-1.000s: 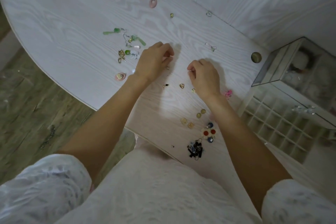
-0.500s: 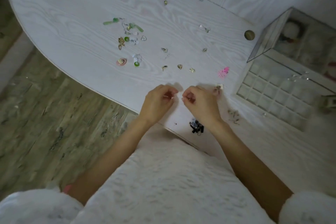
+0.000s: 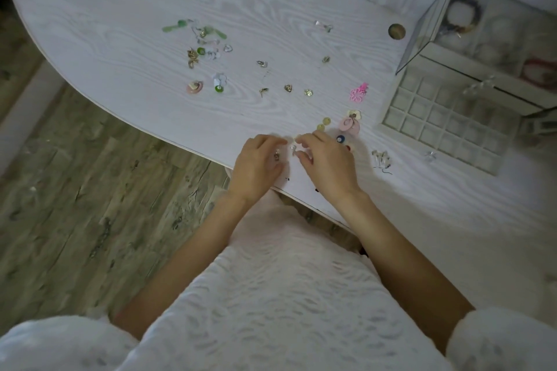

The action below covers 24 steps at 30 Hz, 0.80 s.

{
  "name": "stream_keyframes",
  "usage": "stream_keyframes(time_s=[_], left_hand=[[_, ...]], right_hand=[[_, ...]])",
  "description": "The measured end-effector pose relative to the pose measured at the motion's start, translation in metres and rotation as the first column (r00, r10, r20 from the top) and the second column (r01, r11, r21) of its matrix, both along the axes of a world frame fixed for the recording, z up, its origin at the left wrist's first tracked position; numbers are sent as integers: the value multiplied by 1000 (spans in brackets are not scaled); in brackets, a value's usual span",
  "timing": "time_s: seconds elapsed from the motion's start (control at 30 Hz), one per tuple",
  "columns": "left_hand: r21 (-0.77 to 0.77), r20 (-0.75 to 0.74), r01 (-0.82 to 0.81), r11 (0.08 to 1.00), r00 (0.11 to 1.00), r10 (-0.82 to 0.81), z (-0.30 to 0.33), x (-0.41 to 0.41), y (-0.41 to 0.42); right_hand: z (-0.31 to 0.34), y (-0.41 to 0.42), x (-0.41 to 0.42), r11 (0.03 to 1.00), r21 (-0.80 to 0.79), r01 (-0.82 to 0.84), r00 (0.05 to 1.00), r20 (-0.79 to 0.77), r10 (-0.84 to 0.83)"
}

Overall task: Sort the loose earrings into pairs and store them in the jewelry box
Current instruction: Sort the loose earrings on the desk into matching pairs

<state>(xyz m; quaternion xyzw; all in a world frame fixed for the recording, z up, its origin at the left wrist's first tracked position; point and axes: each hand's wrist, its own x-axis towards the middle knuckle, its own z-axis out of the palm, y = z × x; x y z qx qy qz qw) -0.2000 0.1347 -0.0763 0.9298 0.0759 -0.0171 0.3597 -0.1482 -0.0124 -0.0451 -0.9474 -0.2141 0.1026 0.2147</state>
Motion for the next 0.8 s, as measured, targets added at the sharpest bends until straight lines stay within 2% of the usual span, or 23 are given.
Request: stream_keyframes(time_s=[0.2, 0.43, 0.63, 0.8], left_hand=[[40, -141, -27, 999, 989, 33, 9, -3, 15], [41, -101, -31, 999, 994, 35, 6, 1, 4], [-12, -99, 17, 1000, 995, -18, 4, 1, -3], [-51, -104, 18, 999, 994, -23, 5, -4, -9]], right_hand=[[-1, -1, -14, 998, -1, -70, 997, -7, 70], [-15, 24, -10, 975, -199, -98, 995, 2, 100], [-17, 19, -23, 997, -51, 62, 990, -121, -68], [-11, 19, -24, 989, 36, 142, 971, -198, -132]])
